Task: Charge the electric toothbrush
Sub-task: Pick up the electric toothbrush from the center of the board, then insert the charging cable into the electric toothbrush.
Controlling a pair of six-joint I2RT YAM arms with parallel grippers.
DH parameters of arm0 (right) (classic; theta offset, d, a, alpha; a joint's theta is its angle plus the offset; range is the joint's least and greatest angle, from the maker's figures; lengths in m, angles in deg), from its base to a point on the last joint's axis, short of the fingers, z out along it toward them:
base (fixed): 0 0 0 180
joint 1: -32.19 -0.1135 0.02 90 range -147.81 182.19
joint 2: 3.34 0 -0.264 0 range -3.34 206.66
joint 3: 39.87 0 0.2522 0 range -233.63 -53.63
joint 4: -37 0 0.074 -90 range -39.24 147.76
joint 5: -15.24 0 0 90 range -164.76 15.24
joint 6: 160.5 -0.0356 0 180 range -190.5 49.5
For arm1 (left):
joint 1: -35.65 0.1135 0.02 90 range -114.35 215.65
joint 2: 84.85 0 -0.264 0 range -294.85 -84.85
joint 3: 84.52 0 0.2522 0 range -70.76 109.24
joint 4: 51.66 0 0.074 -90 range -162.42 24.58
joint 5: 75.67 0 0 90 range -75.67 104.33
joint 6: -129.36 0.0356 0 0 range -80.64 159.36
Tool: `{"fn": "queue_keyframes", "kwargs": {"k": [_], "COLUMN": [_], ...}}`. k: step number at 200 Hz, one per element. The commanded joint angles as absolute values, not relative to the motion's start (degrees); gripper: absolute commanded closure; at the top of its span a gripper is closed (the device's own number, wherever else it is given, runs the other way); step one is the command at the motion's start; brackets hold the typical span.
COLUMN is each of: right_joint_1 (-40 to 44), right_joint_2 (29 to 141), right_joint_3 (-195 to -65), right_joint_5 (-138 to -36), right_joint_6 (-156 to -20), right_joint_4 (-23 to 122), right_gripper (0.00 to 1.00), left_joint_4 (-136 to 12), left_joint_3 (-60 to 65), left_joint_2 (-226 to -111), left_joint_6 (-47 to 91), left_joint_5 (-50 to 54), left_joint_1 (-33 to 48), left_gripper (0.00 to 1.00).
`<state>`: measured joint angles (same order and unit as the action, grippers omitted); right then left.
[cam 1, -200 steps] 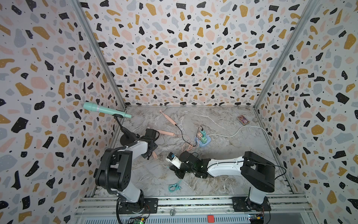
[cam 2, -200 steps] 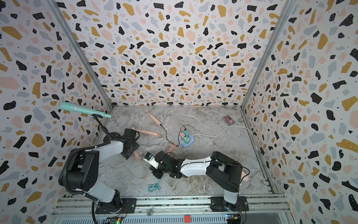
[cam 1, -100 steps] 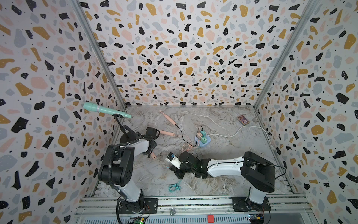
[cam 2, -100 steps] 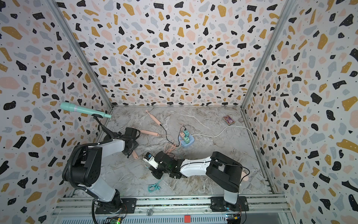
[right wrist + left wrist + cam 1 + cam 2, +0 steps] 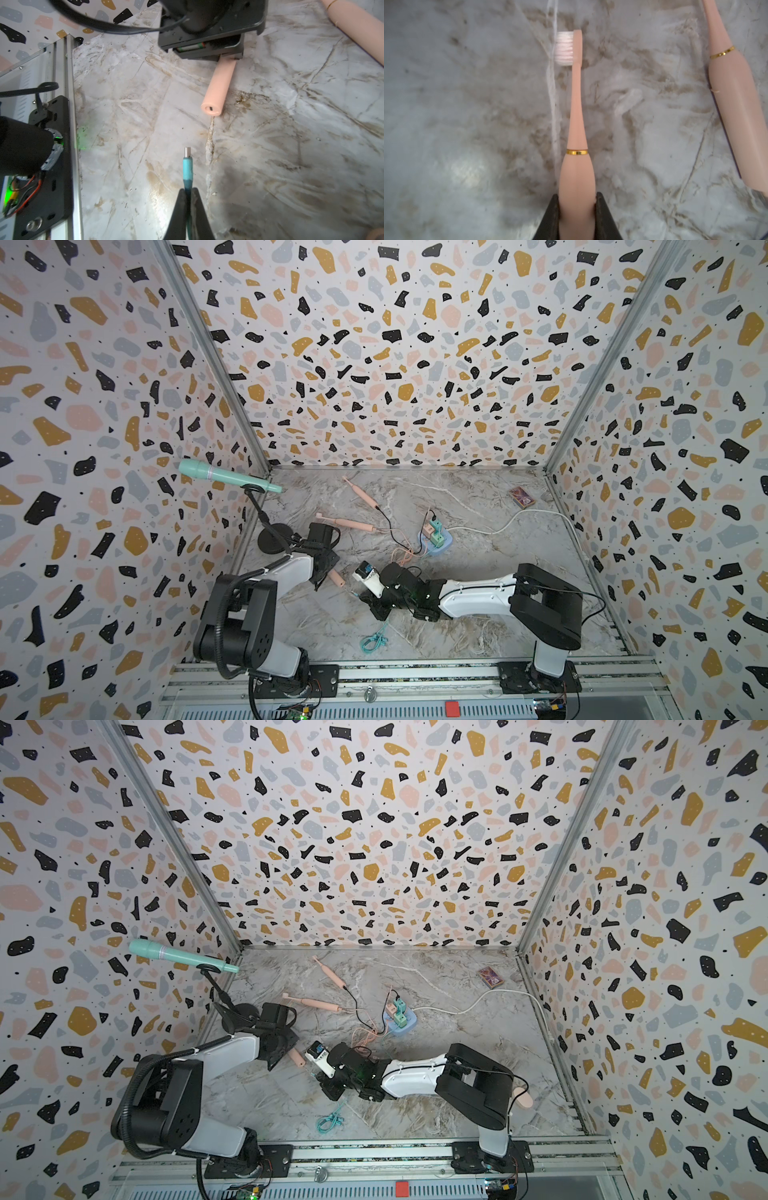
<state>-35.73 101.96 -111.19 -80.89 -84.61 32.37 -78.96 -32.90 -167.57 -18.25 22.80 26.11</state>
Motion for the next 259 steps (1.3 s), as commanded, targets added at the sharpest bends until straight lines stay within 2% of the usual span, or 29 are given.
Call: {"fn": "queue_keyframes", "kwargs": {"k": [1,205,259], "right_joint_1": [-36.2,-38.3,-38.3], "right_joint_2": [102.4,108.2,108.1], "right_joint_3": [-113.6,-119.1,-119.4], "right_joint_5": [-79.3,-71.9,-73.6], "right_joint_6": [-85.5,-91.1,-91.6], "right_joint_4": [34.5,40.9,39.7], "right_gripper": [1.0,1.0,1.0], "left_joint_4": [-82.5,-84.7,-84.4], "left_joint_3": [-34.7,-36.8,-37.1], "left_joint_2": [-162.9,-161.8,-162.0], "left_joint_6": [-21.9,-28.7,-28.6], "left_joint_5": [19.8,23.1,23.3], "left_joint_1": [25.6,20.6,20.3], "left_gripper": [1.0,1.0,1.0]}}
